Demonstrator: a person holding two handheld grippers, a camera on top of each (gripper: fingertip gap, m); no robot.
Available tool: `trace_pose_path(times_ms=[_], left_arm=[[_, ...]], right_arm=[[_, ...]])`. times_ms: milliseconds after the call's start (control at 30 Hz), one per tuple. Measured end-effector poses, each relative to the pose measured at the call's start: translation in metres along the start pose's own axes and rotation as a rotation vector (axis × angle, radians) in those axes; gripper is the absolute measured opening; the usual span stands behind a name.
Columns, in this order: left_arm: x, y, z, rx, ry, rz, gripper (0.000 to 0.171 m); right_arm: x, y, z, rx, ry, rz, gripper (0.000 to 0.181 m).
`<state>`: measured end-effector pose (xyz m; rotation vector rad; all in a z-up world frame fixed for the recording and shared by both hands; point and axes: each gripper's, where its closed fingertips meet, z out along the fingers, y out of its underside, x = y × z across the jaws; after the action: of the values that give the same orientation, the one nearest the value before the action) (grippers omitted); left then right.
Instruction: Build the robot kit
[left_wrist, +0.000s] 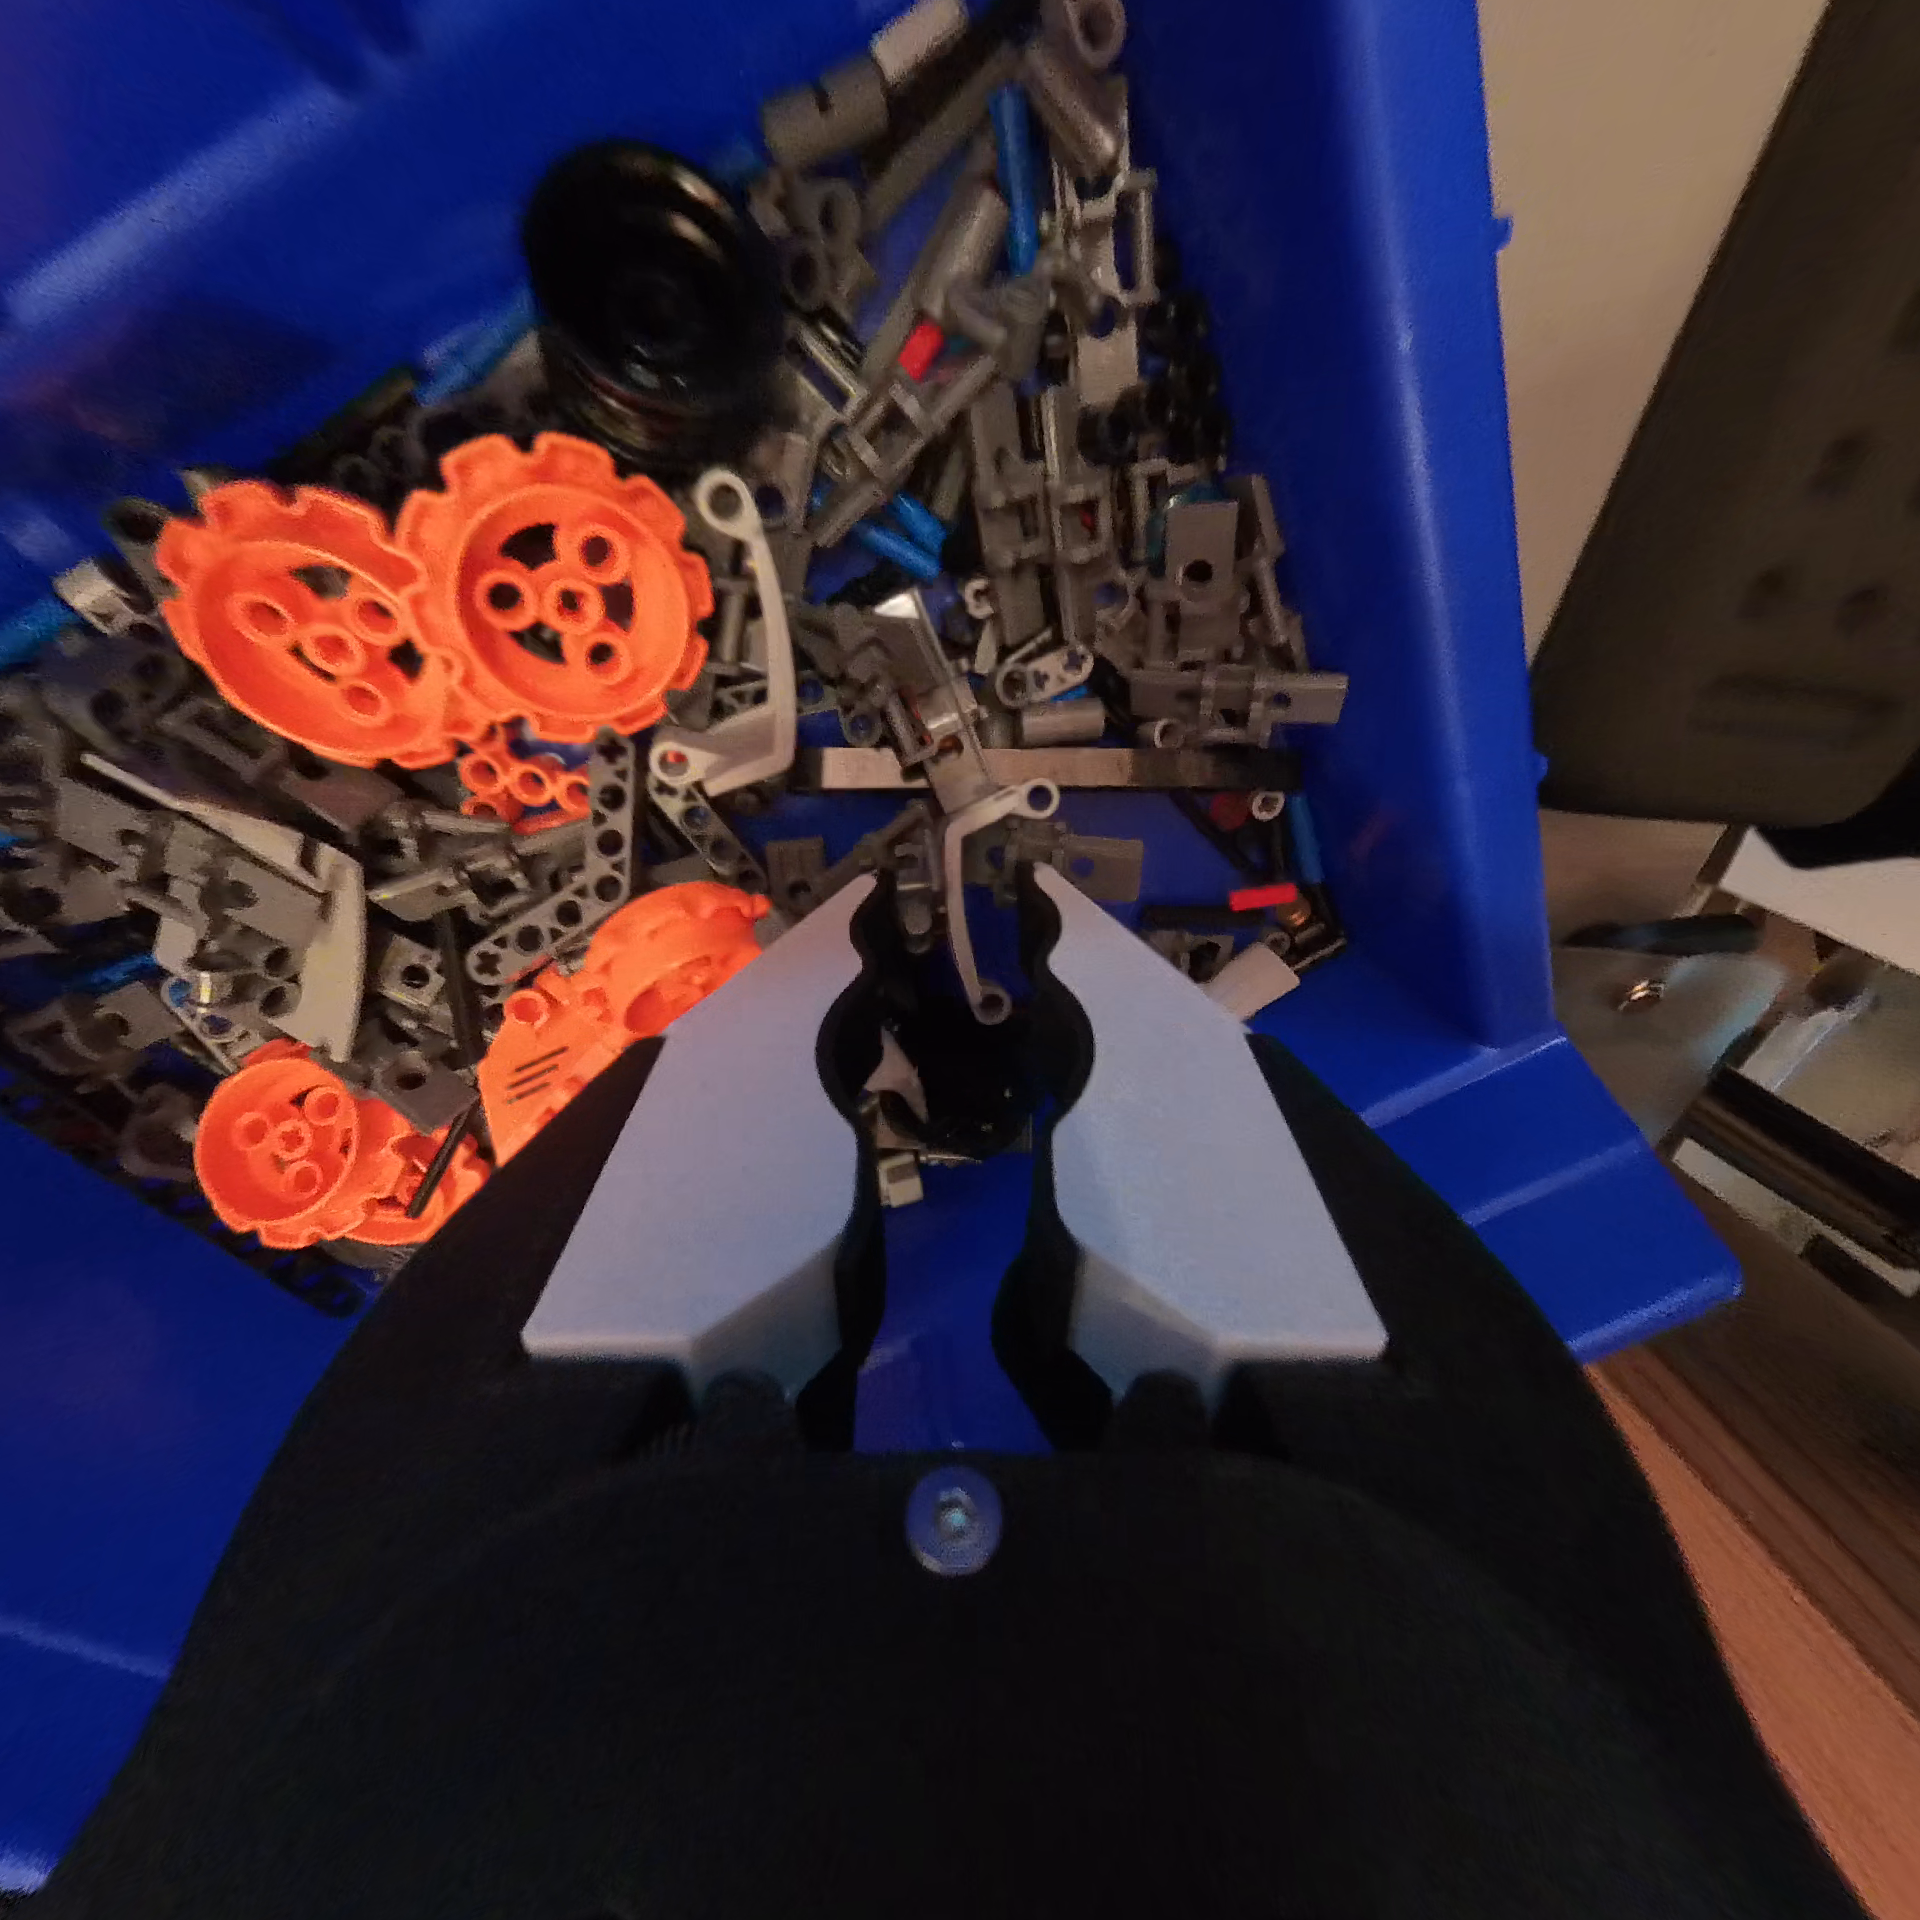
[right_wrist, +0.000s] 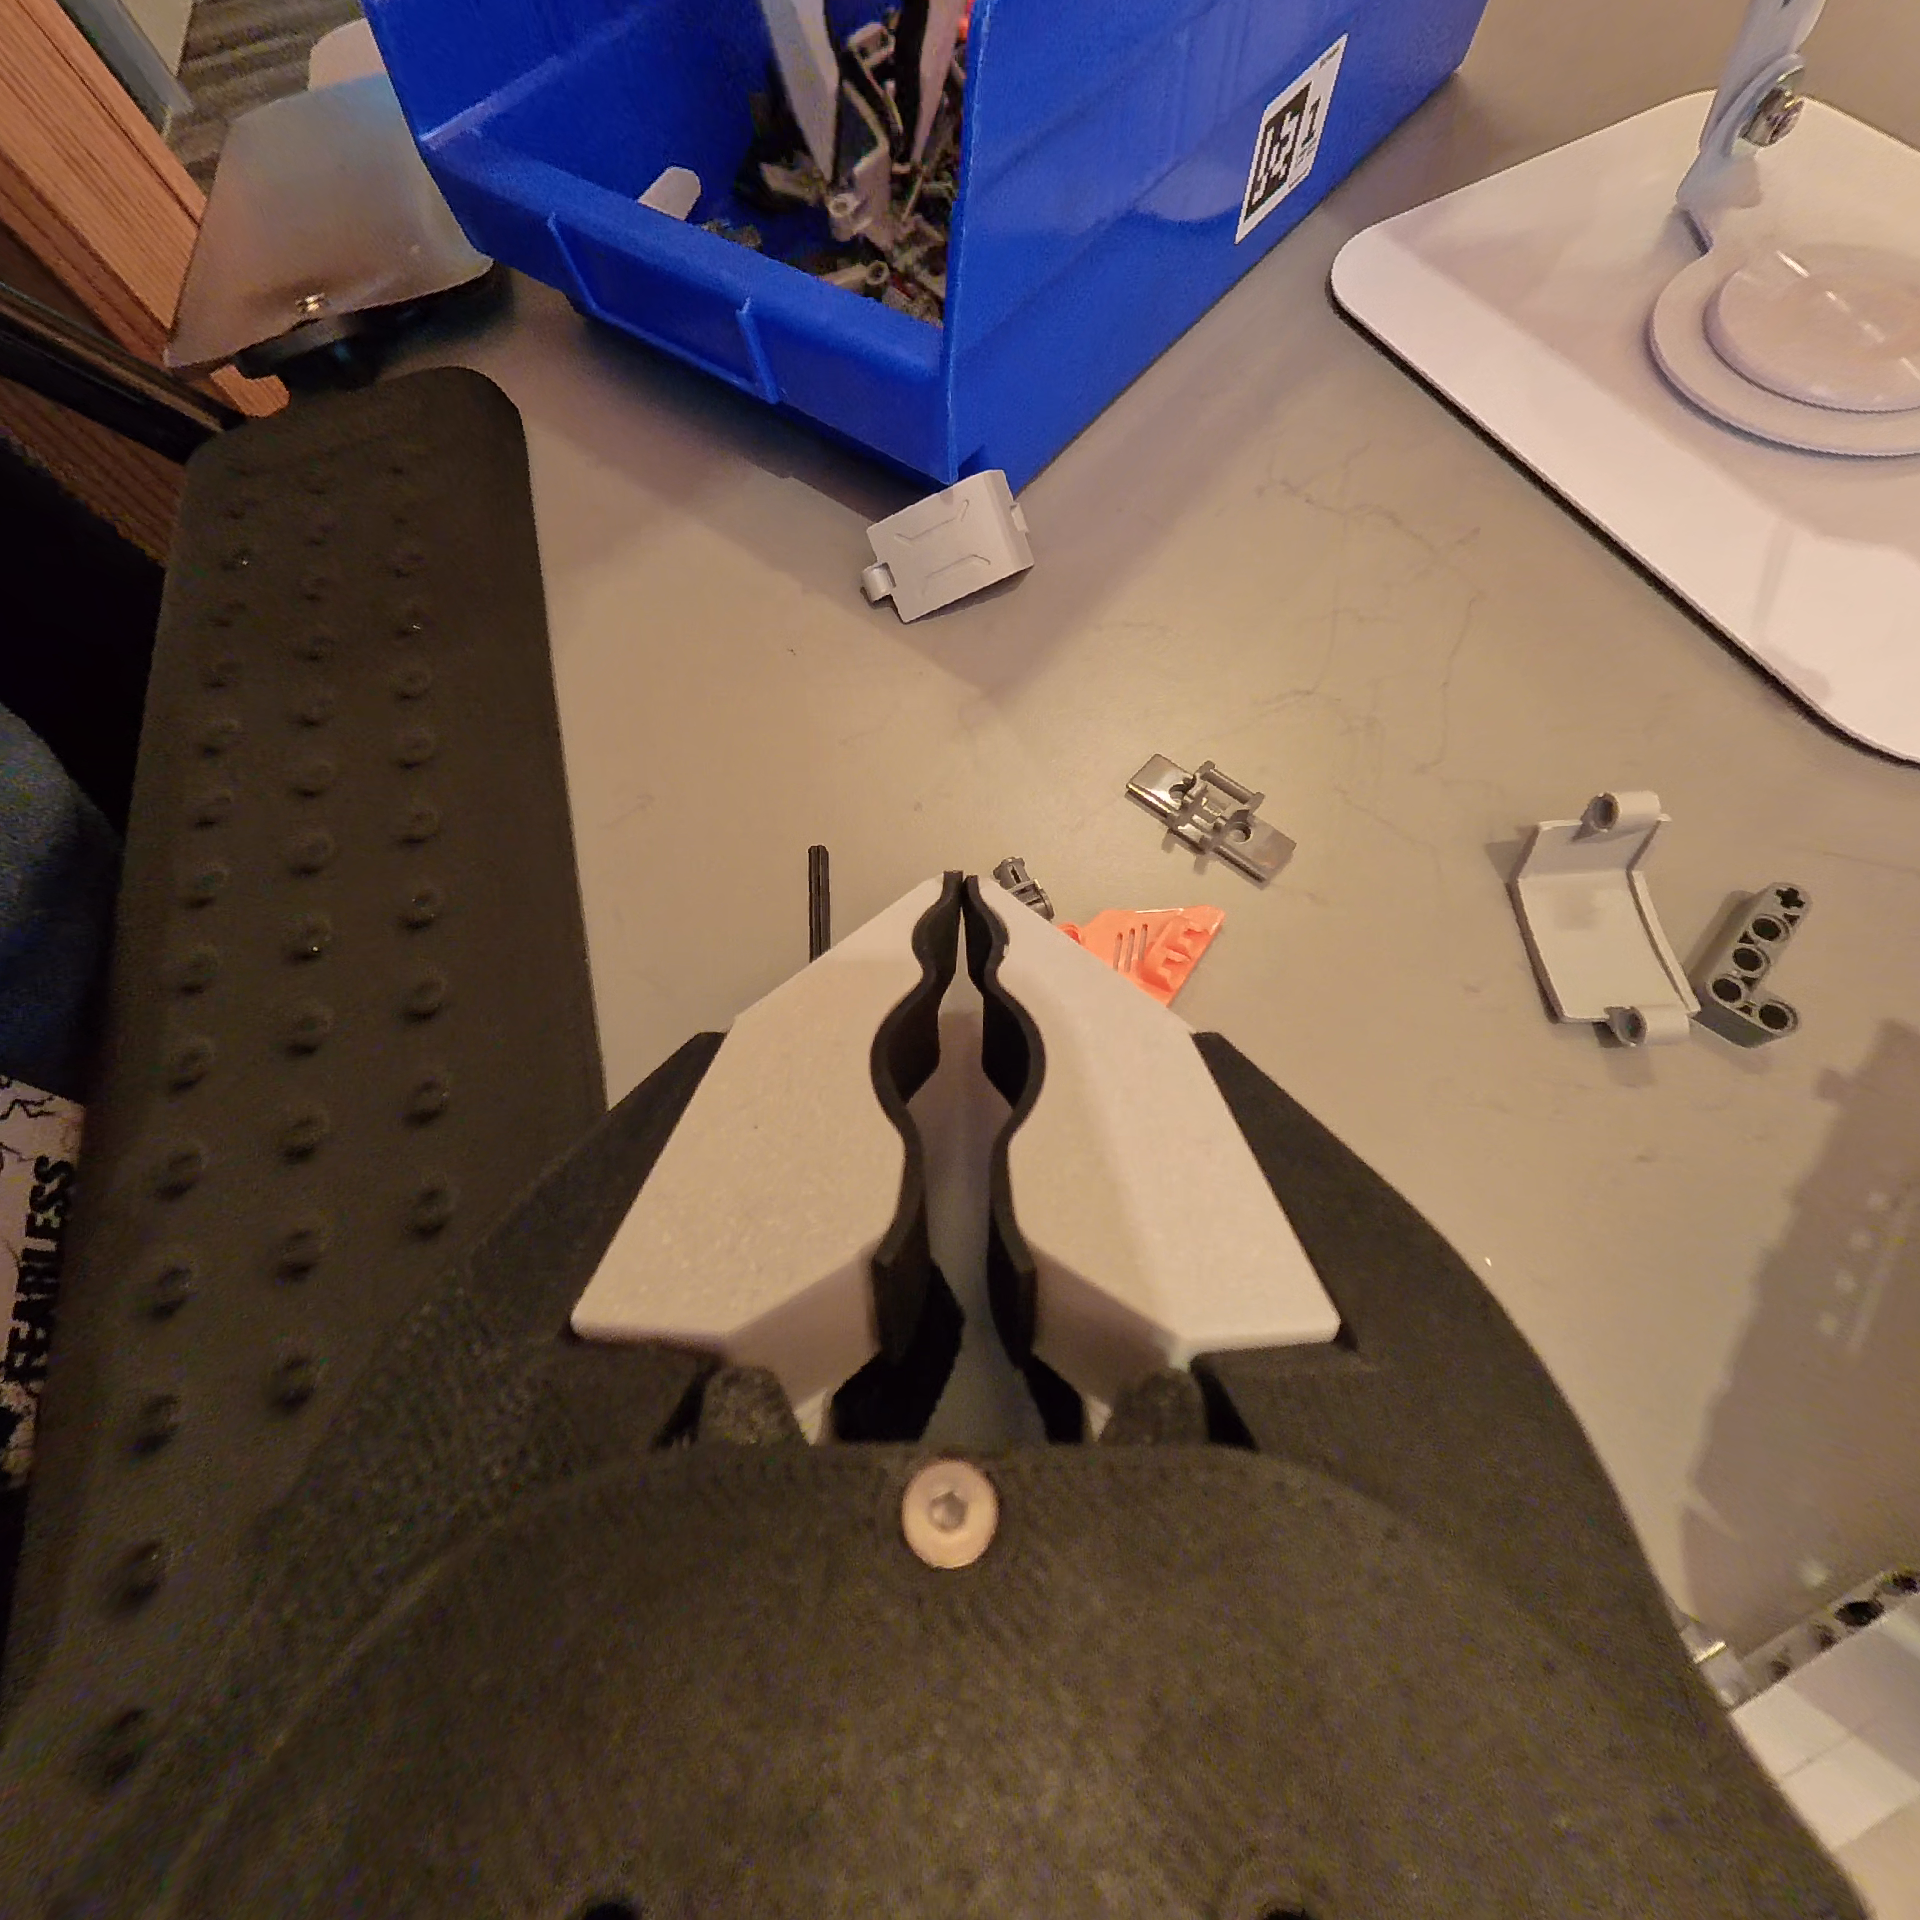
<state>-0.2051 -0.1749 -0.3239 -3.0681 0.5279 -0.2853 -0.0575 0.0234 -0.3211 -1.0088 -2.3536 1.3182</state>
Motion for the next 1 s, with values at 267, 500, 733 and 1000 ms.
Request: trace_pose_path(times_ms=[267,500,733,1000], left_arm=[[-0.020,-0.018,-0.017,0.133,-0.057,-0.071,0.032],[0.009,0.008,-0.028,0.062,0.026,-0.079,0.026],[0.003,0.023,-0.039,0.086,-0.012,-0.137,0.017],[-0.026,0.026,-0.082,0.190,-0.166,-0.296,0.024]], right_arm=[[0.000,0.001,0.001,-0.003,0.000,-0.002,0.000],[0.000,0.000,0.000,0.003,-0.001,-0.002,0.000],[-0.002,-0.004,-0.002,0.021,-0.006,-0.010,0.000],[-0.005,-0.020,0.001,0.040,-0.012,-0.030,0.006]])
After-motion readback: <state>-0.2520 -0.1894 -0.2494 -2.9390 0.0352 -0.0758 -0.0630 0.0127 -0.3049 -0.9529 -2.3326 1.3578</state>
